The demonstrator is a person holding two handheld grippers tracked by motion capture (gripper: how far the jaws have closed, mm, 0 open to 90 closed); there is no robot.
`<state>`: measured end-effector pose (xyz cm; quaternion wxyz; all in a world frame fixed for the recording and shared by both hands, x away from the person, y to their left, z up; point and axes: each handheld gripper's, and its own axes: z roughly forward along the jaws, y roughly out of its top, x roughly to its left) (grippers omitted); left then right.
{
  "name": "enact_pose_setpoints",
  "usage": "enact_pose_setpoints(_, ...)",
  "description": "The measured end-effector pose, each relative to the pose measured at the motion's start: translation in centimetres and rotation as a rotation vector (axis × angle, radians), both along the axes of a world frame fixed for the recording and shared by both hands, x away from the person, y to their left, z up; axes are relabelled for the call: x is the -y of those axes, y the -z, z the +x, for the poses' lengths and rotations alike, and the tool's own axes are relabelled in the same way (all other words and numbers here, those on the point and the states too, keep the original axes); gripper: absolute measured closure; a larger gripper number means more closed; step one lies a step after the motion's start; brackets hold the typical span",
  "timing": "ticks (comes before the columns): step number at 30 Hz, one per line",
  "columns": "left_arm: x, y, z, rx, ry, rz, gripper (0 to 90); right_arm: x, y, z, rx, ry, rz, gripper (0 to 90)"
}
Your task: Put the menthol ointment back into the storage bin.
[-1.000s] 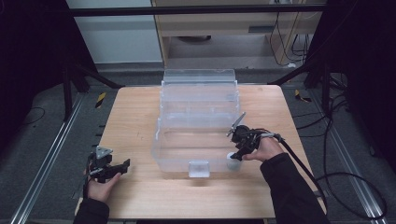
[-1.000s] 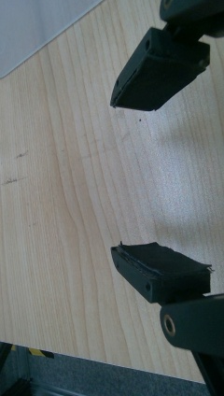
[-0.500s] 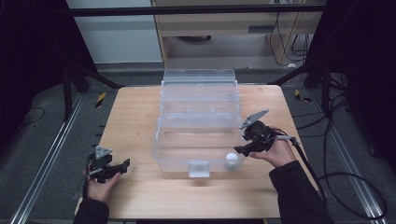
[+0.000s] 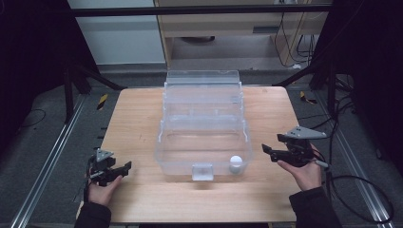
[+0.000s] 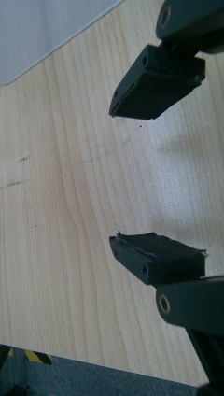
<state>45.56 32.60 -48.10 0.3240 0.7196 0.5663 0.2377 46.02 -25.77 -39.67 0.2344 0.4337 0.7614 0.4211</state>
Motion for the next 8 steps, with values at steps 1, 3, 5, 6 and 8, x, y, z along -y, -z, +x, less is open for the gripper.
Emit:
enact_pose_setpoints(1,0.0,0.0,0.0,-0.001,0.000,-0.003,32.9,0.3,0.5,-0.1,0.002,0.015,0.001,29.4)
enact_pose_setpoints(3,-0.1,0.0,0.0,-0.004,-0.001,-0.004,35.6,1.0,1.9,-0.2,0.000,0.043,0.004,30.5)
enact_pose_setpoints(5,-0.1,0.0,0.0,-0.010,-0.002,-0.002,37.1,1.4,3.4,-0.2,-0.029,0.055,-0.008,30.8)
enact_pose_setpoints(6,-0.1,0.1,0.0,-0.011,-0.002,-0.001,37.6,1.7,4.3,-0.2,-0.041,0.072,-0.024,30.8)
enact_pose_setpoints(8,-0.2,0.1,0.0,-0.011,-0.002,-0.001,37.8,2.1,5.3,-0.1,-0.063,0.084,-0.036,30.0)
